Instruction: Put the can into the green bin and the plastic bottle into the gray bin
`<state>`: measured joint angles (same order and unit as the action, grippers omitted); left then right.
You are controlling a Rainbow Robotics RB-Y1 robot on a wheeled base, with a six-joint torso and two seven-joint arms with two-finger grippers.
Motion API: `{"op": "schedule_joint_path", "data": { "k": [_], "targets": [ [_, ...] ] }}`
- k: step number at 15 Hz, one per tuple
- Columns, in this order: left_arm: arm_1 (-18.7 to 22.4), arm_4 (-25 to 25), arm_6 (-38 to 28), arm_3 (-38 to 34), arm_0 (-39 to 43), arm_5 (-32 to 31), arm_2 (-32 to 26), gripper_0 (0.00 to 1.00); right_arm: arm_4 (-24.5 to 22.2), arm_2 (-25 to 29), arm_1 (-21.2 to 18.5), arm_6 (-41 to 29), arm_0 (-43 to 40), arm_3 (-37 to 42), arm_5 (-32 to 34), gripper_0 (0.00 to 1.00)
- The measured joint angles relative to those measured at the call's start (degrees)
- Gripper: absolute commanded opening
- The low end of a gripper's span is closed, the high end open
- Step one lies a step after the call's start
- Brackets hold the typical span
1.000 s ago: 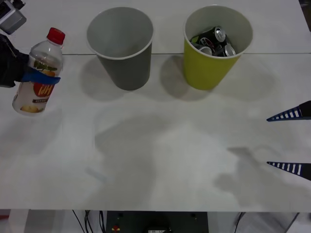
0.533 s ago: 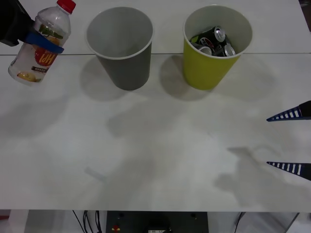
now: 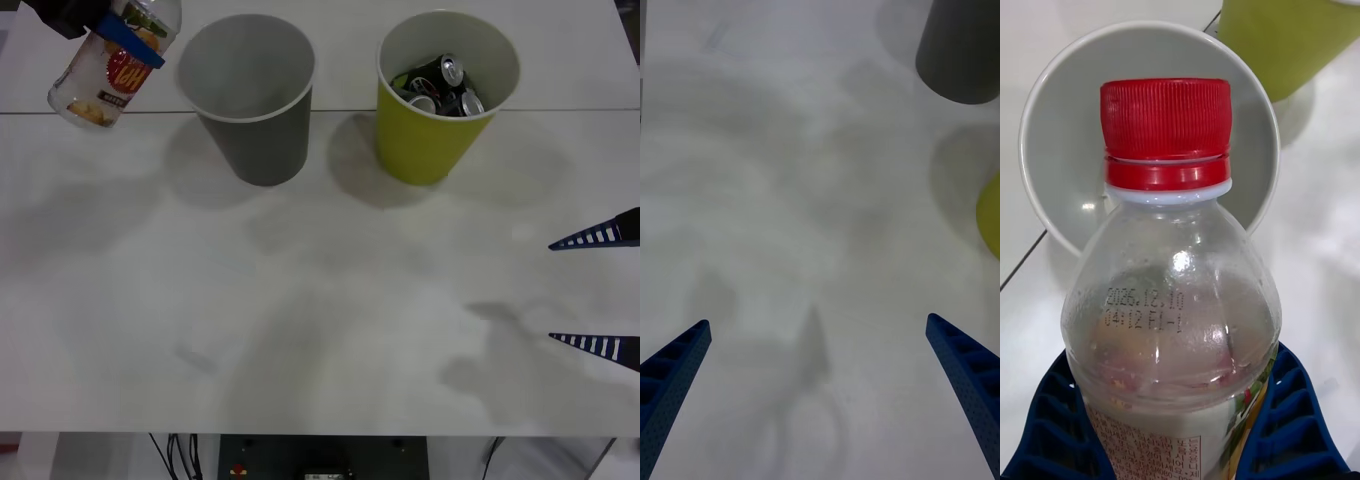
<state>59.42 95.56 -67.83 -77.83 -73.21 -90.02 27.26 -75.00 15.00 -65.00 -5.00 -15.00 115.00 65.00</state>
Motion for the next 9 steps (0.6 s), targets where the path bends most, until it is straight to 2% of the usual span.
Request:
{"op": "schedule_joint_path", "data": {
  "k": [5,9],
  "targets": [
    [-7.7,7.5,2.0,9.5,-5.2,0.2,0.0,0.0,0.0,0.0,0.0,0.0,0.0,0.0,0.0,1.0],
    [-13.7,12.5,2.2,18.9,-9.4,3.5,0.0,0.0,0.0,0.0,0.0,0.0,0.0,0.0,0.0,1.0]
  ]
}}
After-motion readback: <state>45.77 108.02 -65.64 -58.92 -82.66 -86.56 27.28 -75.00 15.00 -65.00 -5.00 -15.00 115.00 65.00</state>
